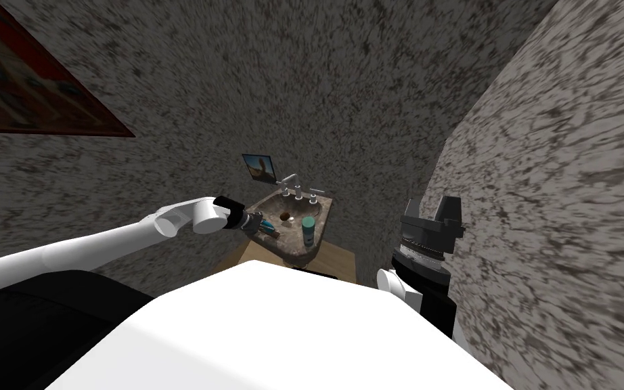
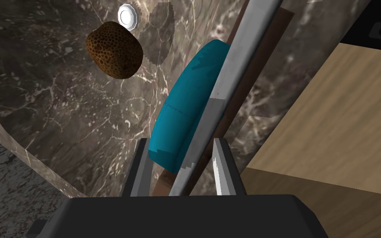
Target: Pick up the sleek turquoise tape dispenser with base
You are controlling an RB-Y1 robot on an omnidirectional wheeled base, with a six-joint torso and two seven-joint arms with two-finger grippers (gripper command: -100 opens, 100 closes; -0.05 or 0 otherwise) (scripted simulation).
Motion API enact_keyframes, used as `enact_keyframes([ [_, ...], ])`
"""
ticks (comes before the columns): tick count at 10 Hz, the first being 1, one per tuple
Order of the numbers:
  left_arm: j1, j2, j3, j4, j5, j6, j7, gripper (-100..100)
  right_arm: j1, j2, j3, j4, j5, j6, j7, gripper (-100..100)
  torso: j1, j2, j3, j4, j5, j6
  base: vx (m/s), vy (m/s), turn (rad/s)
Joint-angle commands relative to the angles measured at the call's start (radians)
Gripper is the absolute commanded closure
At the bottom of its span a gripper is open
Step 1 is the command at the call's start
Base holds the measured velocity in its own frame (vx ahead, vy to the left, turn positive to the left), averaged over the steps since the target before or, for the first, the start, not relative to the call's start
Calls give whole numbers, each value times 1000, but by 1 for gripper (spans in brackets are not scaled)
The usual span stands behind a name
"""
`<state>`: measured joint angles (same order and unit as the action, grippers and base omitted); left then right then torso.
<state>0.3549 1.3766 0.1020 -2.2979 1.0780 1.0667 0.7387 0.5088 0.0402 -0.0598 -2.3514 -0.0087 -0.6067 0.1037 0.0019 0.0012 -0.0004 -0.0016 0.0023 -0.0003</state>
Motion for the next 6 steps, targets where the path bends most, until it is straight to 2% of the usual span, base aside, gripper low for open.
enact_keyframes([
  [1, 0, 0, 0, 0, 0, 0, 0, 100, 0, 0, 0, 0, 0, 0, 0, 0, 0, 0, 0, 0, 0, 0, 0, 0, 0],
  [2, 0, 0, 0, 0, 0, 0, 0, 0, 0, 0, 0, 0, 0, 0, 0, 0, 0, 0, 0, 0, 0, 0, 0, 0, 0],
  [3, 3, 26, 26, -33, 32, 18, 21, 100, 0, 0, 0, 0, 0, 0, 0, 0, 0, 0, 0, 0, 0, 0, 13, 12, 62],
  [4, 0, 40, 38, -52, 45, 27, 35, 100, 0, 0, 0, 0, 0, 0, 0, 0, 0, 0, 0, 0, -1, 0, 17, 29, 91],
  [5, 3, 33, 35, -44, 38, 22, 27, 100, 0, 0, 0, 0, 0, 0, 0, 0, 1, 0, 0, 0, 0, 0, 1, 8, 5],
  [6, 1, 35, 36, -46, 40, 25, 31, 0, 0, 0, 0, 0, 0, 0, 0, 0, 0, 0, 0, 0, 0, 0, 0, 0, 0],
])
